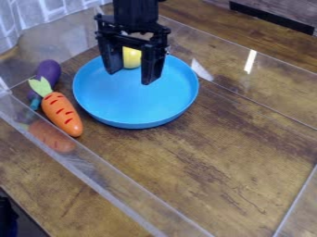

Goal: Move the carrot to the right side

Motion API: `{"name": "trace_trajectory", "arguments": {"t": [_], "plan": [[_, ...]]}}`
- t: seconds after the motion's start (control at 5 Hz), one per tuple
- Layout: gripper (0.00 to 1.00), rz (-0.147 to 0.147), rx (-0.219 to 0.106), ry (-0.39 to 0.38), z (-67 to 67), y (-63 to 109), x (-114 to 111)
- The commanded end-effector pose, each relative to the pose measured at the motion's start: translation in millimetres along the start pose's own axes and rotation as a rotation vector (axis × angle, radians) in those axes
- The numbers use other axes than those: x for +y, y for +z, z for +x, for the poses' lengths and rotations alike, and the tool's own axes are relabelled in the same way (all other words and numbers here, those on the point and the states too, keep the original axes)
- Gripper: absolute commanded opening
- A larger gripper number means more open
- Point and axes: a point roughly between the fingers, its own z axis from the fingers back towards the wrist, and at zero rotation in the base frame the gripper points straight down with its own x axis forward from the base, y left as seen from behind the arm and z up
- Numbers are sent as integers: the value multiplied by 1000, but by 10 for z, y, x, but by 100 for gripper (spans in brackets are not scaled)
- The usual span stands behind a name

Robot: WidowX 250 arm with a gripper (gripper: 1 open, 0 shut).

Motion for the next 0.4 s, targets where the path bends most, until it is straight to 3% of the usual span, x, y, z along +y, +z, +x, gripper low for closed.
{"name": "trace_trajectory", "arguments": {"t": [0.0,0.2], "plan": [[100,-3,-21,53,8,36,80],[100,-8,-27,112,-20,13,133]]}}
